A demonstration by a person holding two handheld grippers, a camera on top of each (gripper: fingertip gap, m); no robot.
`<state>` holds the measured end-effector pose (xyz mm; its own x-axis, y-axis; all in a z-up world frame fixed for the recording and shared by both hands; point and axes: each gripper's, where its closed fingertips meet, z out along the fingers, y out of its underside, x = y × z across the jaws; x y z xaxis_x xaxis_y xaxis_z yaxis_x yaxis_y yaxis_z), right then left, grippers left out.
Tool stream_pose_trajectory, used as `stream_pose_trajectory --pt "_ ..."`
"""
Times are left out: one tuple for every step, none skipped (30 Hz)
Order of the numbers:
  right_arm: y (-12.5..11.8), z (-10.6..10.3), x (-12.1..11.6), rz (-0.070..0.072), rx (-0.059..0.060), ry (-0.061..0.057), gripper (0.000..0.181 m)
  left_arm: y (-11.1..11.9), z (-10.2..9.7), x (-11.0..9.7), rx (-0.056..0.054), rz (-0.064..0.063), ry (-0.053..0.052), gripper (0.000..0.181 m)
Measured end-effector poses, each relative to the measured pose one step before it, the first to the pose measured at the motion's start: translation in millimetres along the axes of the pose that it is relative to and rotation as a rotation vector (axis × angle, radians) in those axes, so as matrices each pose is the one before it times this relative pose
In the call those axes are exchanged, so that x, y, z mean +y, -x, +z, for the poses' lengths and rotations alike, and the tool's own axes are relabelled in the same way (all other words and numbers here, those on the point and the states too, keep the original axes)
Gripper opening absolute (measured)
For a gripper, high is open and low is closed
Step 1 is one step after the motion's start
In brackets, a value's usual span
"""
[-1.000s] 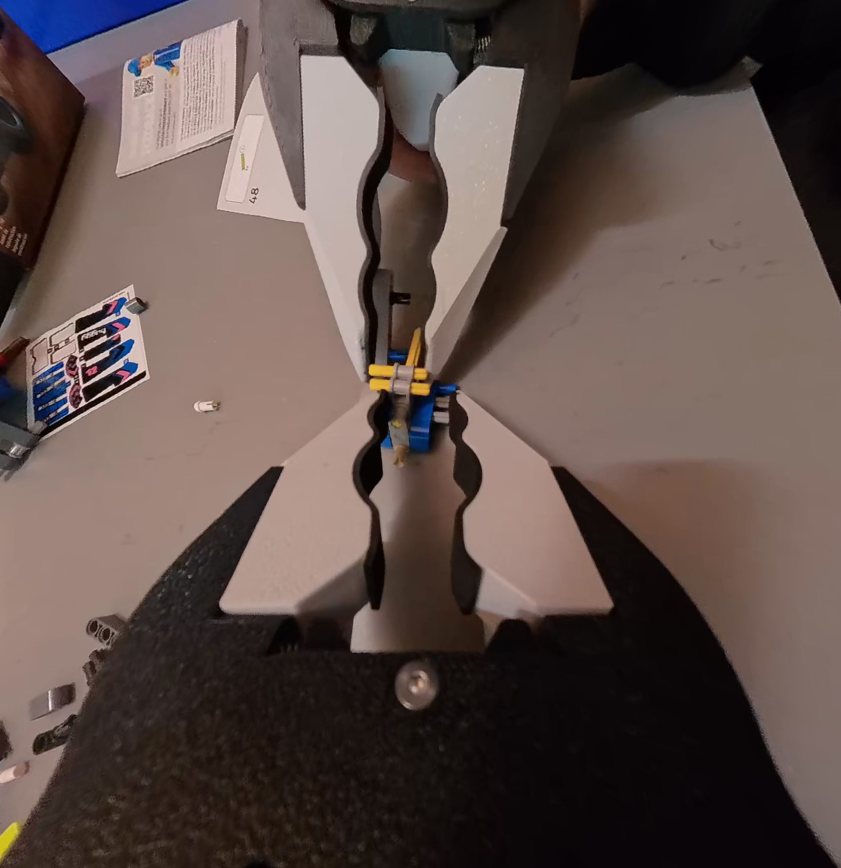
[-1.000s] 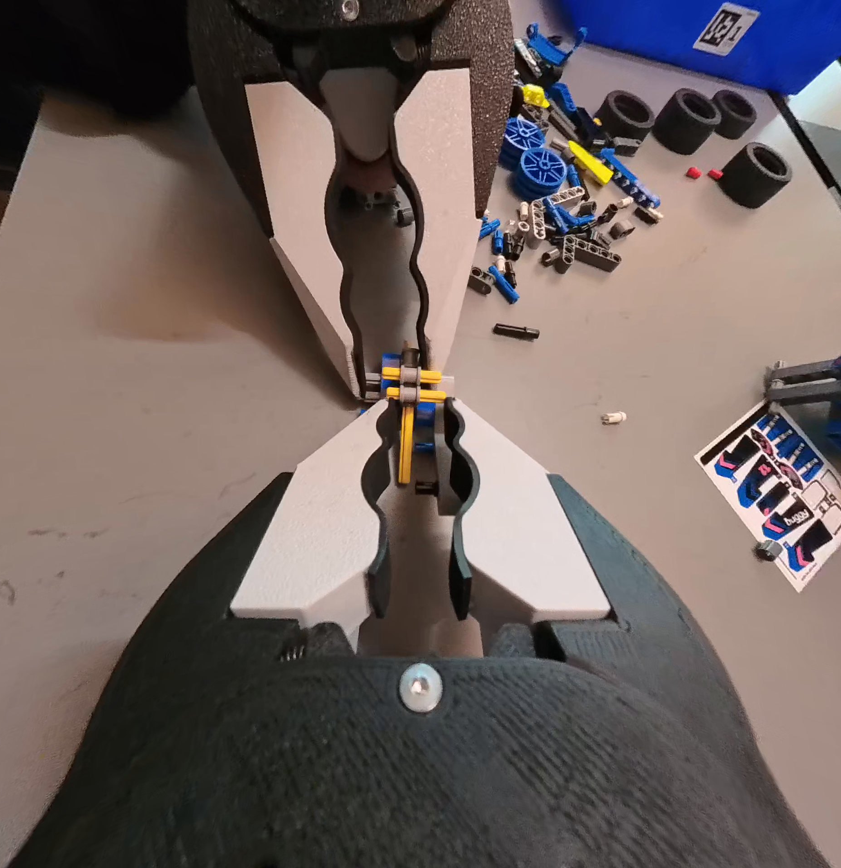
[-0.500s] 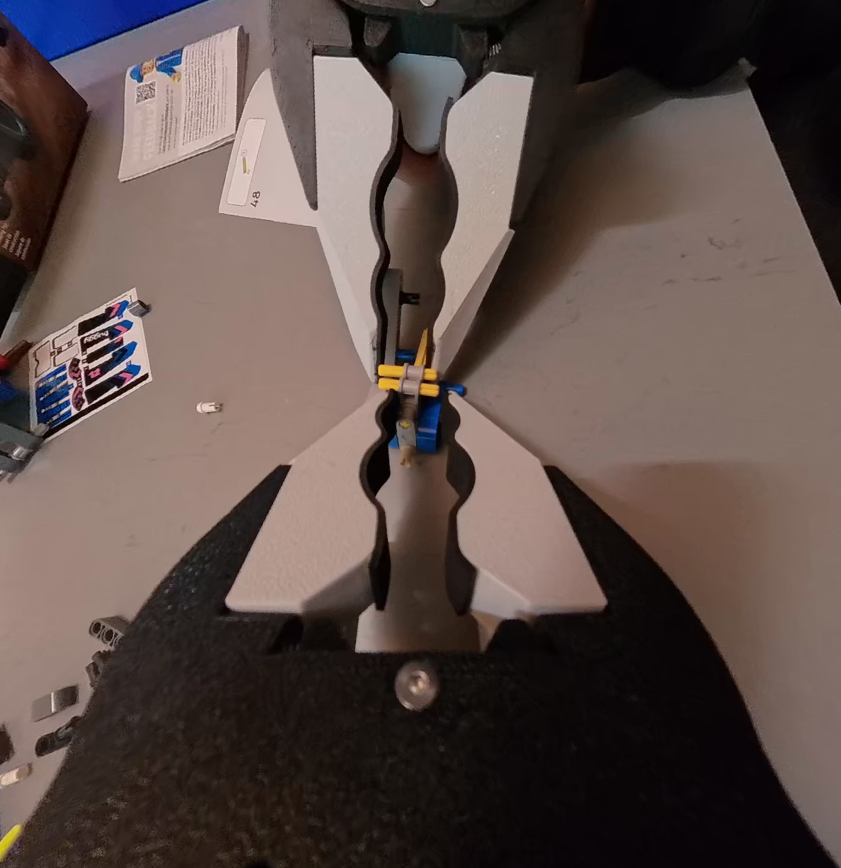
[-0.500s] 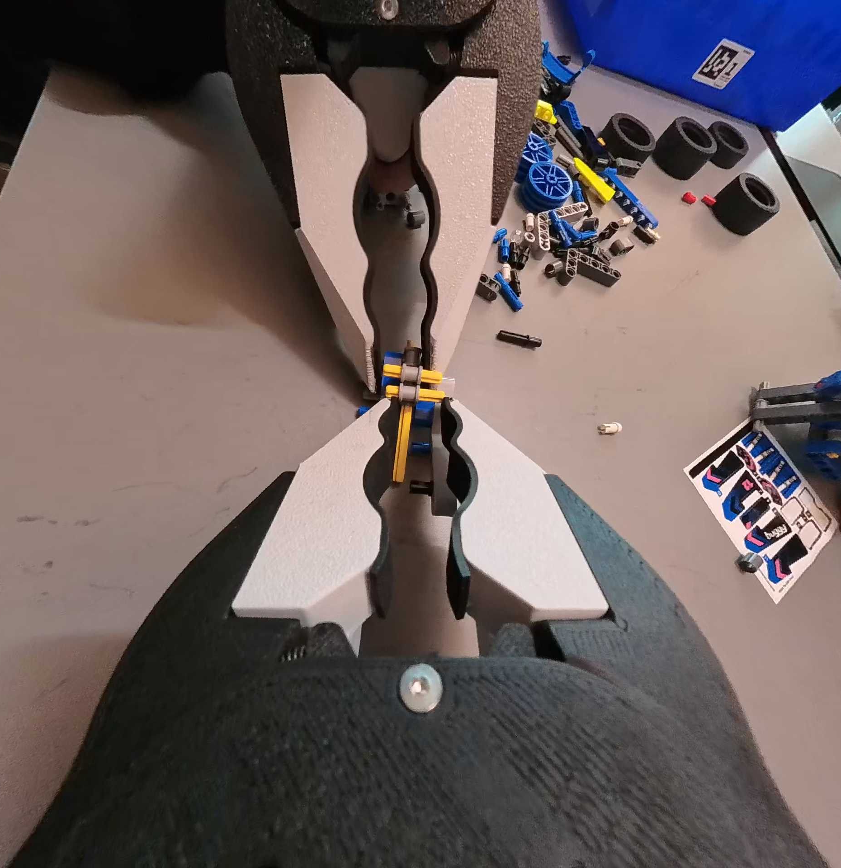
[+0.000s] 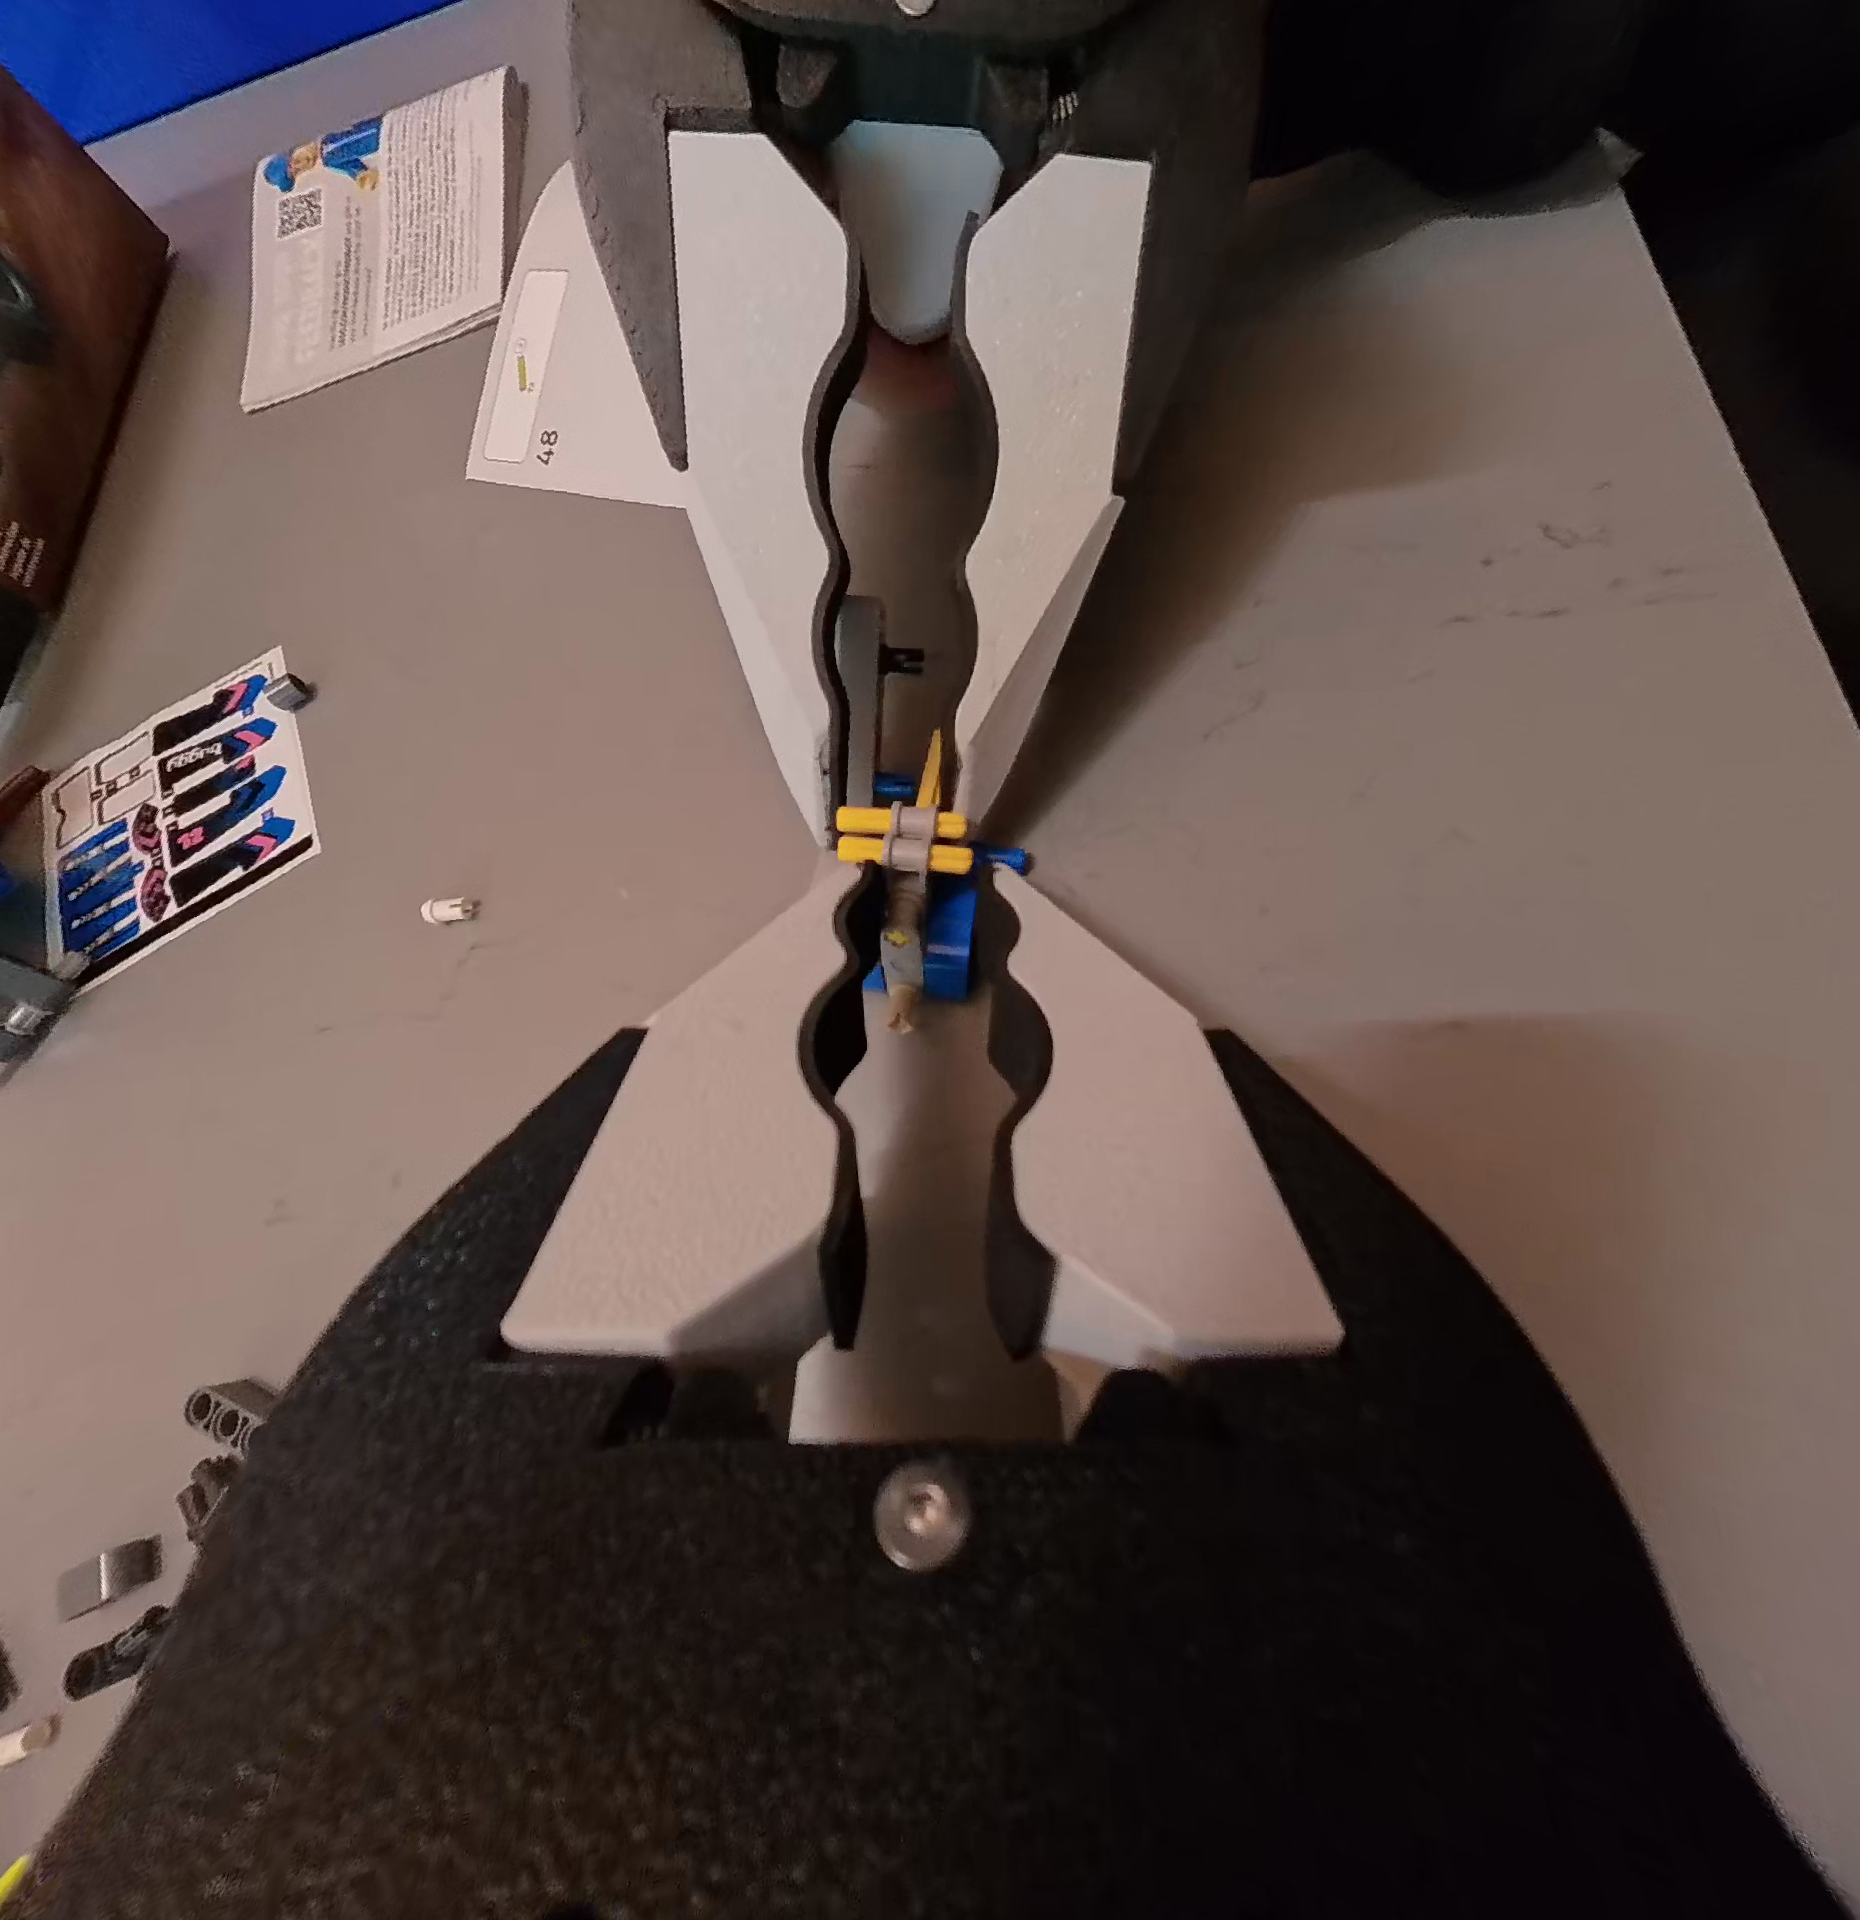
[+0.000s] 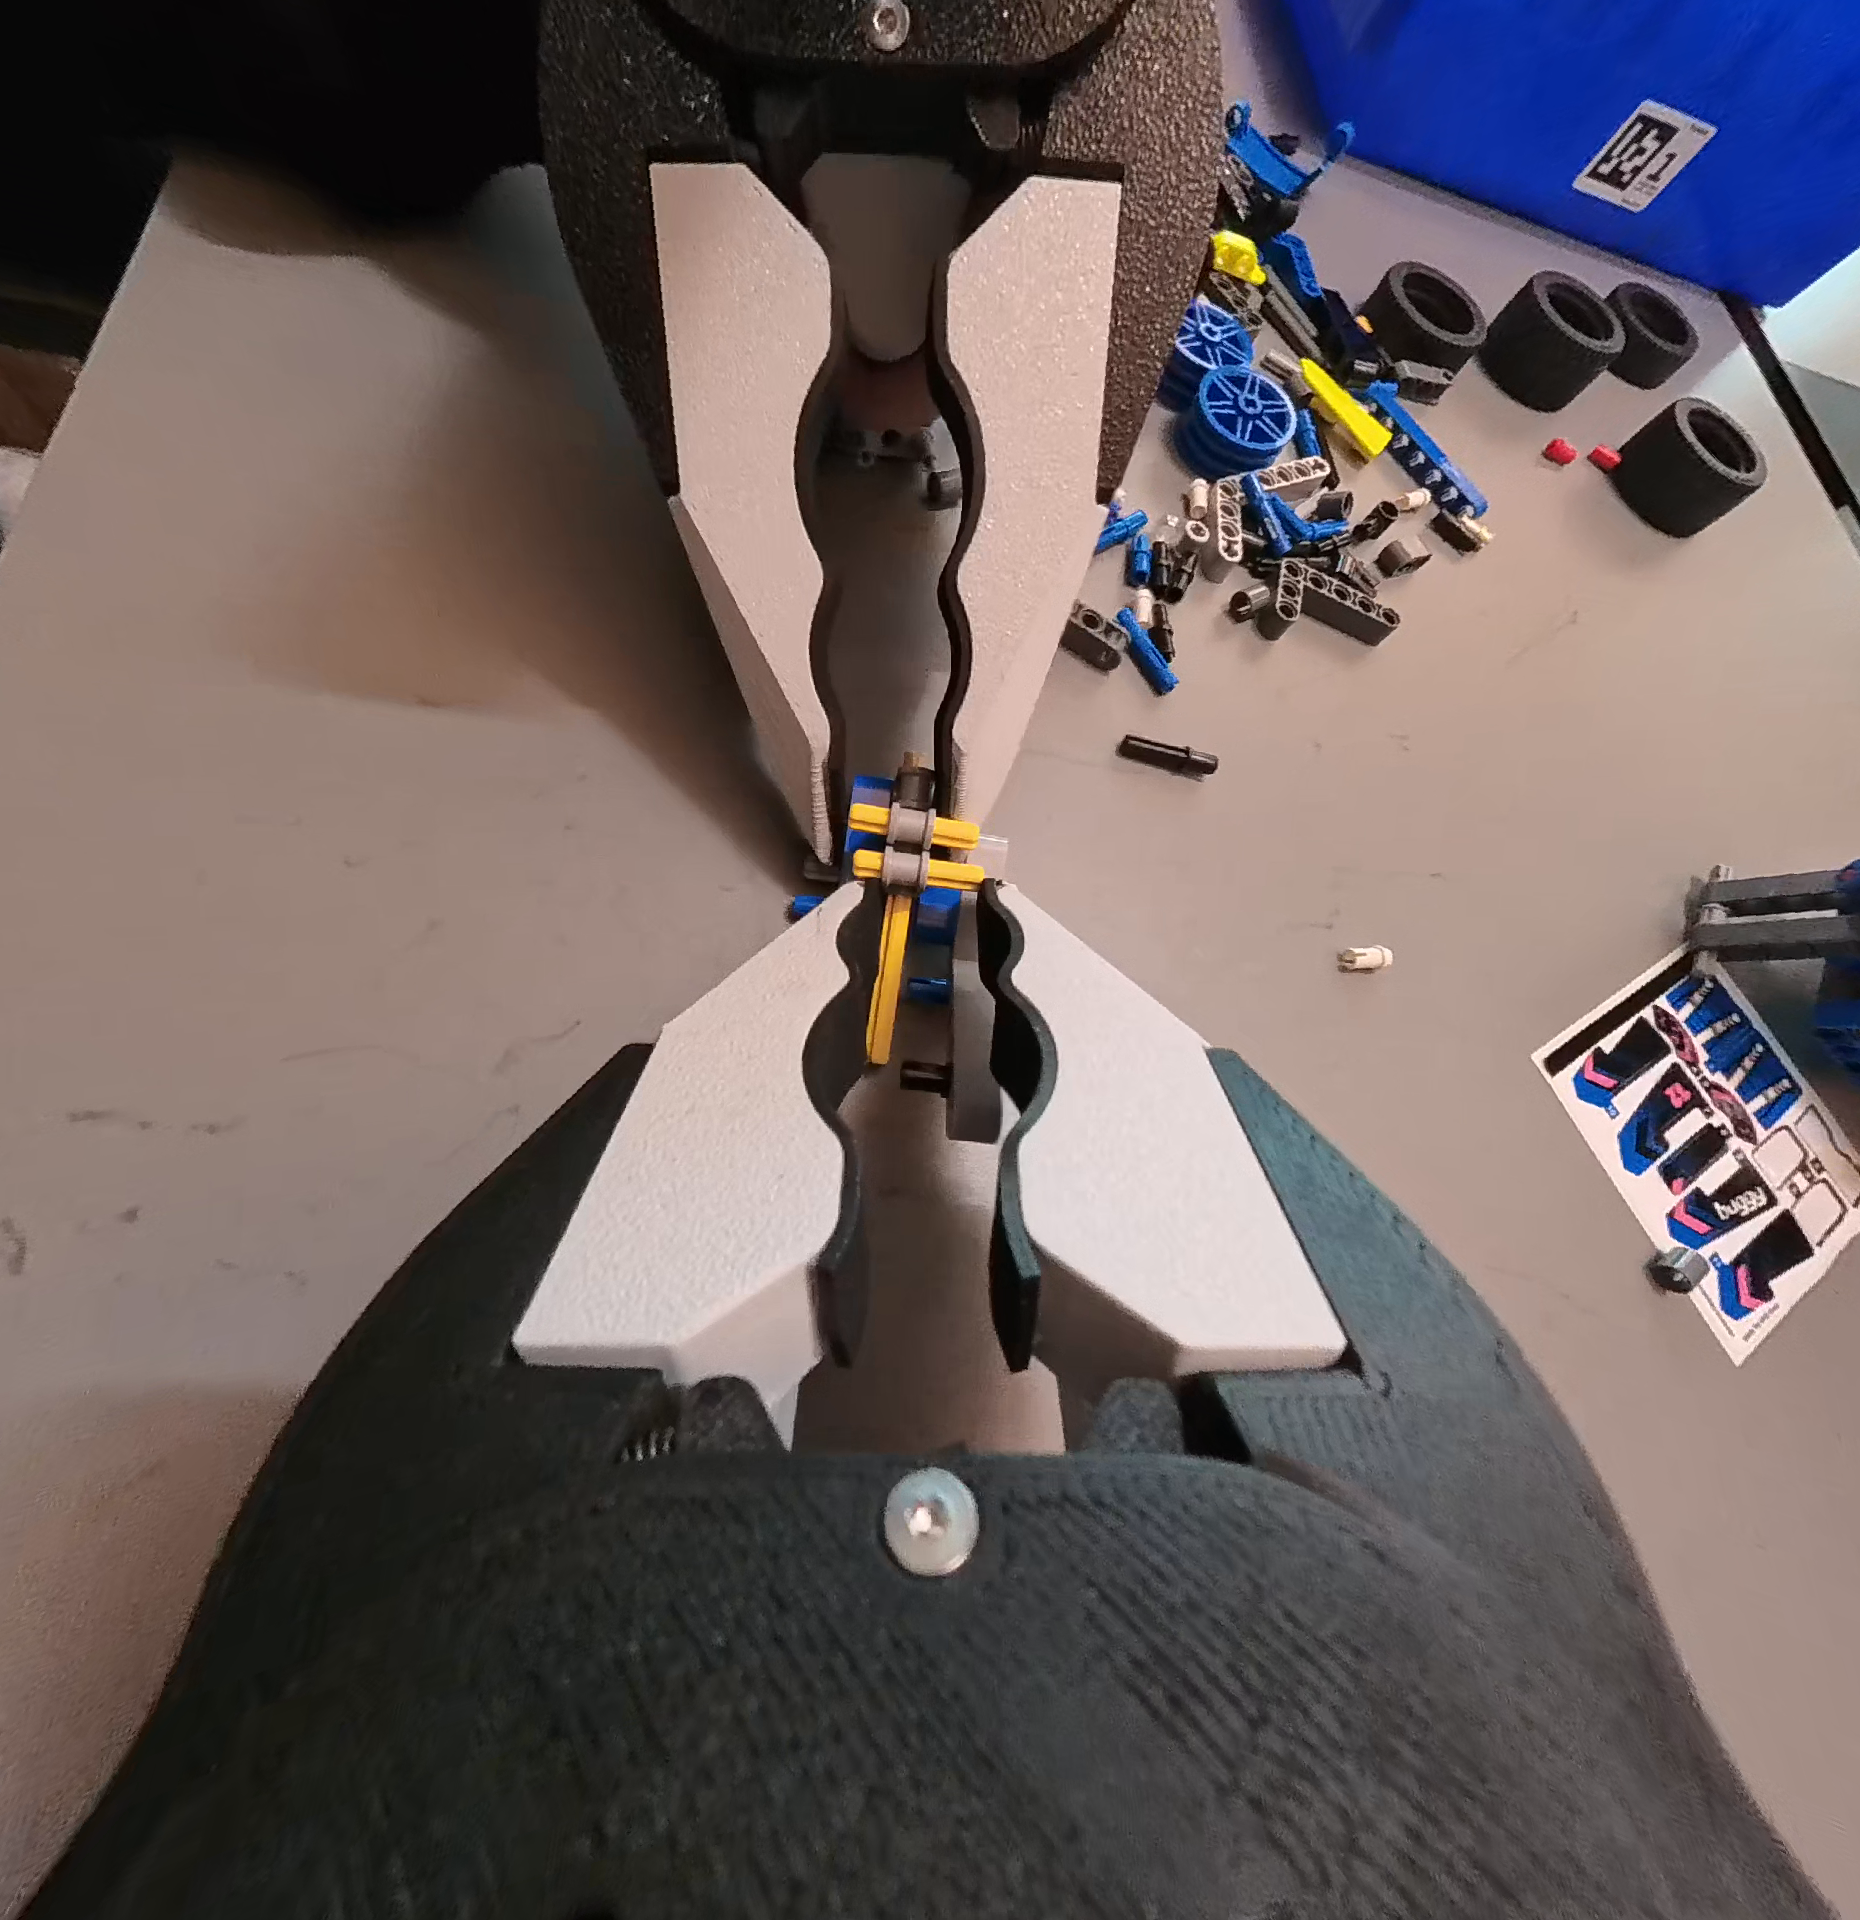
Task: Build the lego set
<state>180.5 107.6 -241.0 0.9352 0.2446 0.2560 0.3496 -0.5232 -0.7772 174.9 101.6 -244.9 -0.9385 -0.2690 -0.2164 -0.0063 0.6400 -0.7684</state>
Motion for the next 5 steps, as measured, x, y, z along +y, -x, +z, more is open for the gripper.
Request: stream_pose_trajectory --pt "0.29 -0.11 0.05 -0.0059 -0.0006 -0.0010 0.017 -0.33 -0.04 0.01 0.0007 0.0023 -0.0005 0.015" --pt "0.02 -0.11 0.03 -0.0049 -0.0006 -0.0009 0.017 -0.29 -0.01 -0.05 0.0017 0.0007 -0.0003 0.014" --pt "0.47 -0.33 0.13 -0.0056 -0.0036 -0.0013 0.017 -0.41 0.06 -0.06 0.0037 0.0003 -0.0005 0.015" --pt "0.29 -0.37 0.35 -0.0063 -0.0035 -0.0012 0.017 -0.54 0.10 -0.11 0.0040 0.0006 -0.0004 0.015" --pt "-0.06 -0.11 0.16 0.0020 -0.0027 0.0001 0.017 -0.16 -0.04 0.01 0.0009 0.0007 0.0001 0.015"
